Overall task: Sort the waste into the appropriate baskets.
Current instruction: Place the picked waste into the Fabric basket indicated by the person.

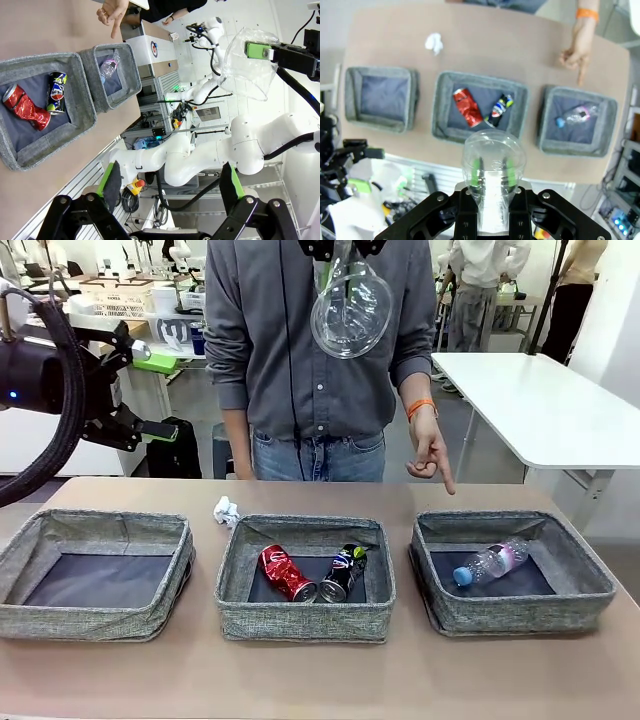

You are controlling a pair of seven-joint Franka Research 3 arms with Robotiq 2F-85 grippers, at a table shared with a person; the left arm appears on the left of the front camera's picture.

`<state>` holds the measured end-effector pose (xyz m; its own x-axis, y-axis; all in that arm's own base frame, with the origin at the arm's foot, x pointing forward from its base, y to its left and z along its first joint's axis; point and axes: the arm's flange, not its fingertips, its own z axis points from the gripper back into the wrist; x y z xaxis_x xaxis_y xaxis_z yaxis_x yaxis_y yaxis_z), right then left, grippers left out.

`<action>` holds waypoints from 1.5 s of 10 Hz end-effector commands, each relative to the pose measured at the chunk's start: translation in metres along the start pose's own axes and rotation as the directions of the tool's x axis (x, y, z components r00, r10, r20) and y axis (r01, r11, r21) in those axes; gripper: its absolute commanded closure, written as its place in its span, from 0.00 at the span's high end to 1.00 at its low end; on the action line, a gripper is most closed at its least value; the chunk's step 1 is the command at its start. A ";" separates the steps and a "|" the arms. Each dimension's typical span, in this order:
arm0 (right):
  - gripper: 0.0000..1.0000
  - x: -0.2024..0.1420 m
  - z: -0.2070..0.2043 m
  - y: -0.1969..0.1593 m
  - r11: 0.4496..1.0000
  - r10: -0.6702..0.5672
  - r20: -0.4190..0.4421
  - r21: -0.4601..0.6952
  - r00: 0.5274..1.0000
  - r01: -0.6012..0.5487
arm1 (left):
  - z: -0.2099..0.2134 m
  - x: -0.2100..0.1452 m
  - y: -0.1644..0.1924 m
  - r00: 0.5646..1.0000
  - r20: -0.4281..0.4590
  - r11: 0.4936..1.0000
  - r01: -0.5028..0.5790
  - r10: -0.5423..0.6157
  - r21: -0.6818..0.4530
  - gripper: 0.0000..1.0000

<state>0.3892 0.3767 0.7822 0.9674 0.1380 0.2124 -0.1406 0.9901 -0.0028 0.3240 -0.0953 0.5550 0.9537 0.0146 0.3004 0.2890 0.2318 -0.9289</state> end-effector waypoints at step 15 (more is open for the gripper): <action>0.20 -0.084 -0.232 -0.256 0.975 0.174 -0.097 0.159 0.980 -0.158 | 0.000 0.000 -0.002 1.000 0.002 1.000 -0.008 0.008 -0.005 1.00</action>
<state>0.4021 0.1192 0.5543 0.9605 0.2778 0.0188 -0.2765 0.9437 0.1818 0.3239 -0.0950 0.5552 0.9535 0.0154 0.3009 0.2893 0.2318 -0.9287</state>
